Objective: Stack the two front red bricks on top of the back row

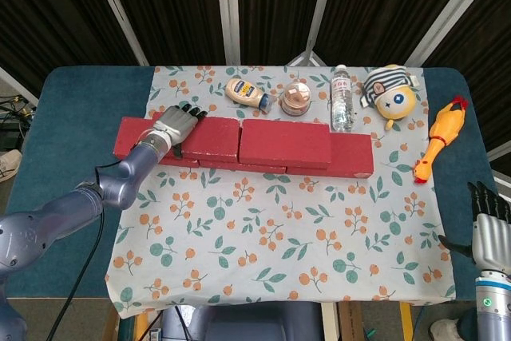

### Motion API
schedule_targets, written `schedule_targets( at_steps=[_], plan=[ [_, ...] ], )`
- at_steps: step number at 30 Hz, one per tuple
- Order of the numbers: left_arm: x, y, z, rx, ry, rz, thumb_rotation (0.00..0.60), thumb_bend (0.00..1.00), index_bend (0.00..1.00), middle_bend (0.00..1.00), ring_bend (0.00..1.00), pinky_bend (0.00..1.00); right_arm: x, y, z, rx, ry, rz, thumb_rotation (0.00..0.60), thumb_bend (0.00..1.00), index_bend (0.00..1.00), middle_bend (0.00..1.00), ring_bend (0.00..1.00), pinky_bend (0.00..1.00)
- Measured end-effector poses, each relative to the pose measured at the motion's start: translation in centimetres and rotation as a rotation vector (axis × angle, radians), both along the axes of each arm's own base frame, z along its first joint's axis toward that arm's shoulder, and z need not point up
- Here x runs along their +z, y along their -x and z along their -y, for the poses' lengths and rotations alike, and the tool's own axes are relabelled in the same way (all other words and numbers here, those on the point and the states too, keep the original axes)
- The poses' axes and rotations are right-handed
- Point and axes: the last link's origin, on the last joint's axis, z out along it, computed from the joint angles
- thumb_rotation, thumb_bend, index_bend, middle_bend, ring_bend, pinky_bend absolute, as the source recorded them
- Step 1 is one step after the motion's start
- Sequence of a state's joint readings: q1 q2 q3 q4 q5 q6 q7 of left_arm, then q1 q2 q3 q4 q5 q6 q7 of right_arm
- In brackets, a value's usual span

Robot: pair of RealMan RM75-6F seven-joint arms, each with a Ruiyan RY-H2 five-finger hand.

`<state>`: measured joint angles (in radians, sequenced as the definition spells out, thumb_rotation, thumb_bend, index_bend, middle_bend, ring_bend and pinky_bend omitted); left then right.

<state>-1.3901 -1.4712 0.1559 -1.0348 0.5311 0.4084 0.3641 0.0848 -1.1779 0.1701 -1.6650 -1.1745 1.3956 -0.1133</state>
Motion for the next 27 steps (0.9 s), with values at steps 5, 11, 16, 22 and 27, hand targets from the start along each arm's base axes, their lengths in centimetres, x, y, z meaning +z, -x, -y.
schedule_targets(
  at_steps=[5, 11, 16, 22, 27],
  plan=[
    [0.01, -0.12, 0.1, 0.003, 0.001, 0.008, 0.6, 0.0, 0.0, 0.02, 0.0, 0.17, -0.08, 0.0, 0.02, -0.002, -0.004, -0.003, 0.6, 0.11, 0.0, 0.03, 0.0, 0.0],
    [0.06, -0.15, 0.17, 0.006, 0.001, 0.011, 0.6, 0.0, 0.0, 0.02, 0.0, 0.17, -0.08, 0.01, 0.01, -0.009, -0.003, -0.003, 0.6, 0.11, 0.0, 0.03, 0.0, 0.0],
    [0.07, -0.09, 0.16, 0.006, -0.001, 0.008, 0.6, 0.0, 0.0, 0.01, 0.0, 0.17, -0.05, 0.01, -0.01, -0.013, -0.002, -0.003, 0.6, 0.11, 0.0, 0.03, 0.0, 0.0],
    [-0.11, -0.33, 0.17, 0.002, -0.001, 0.013, 0.6, 0.0, 0.0, 0.0, 0.0, 0.16, -0.05, 0.06, -0.01, -0.02, -0.001, -0.005, 0.6, 0.11, 0.0, 0.03, 0.0, 0.0],
    [-0.17, -0.44, 0.19, 0.001, -0.004, 0.018, 0.6, 0.0, 0.0, 0.0, 0.0, 0.15, -0.03, 0.06, -0.02, -0.024, 0.0, -0.005, 0.6, 0.11, 0.0, 0.03, 0.0, 0.0]
  ],
)
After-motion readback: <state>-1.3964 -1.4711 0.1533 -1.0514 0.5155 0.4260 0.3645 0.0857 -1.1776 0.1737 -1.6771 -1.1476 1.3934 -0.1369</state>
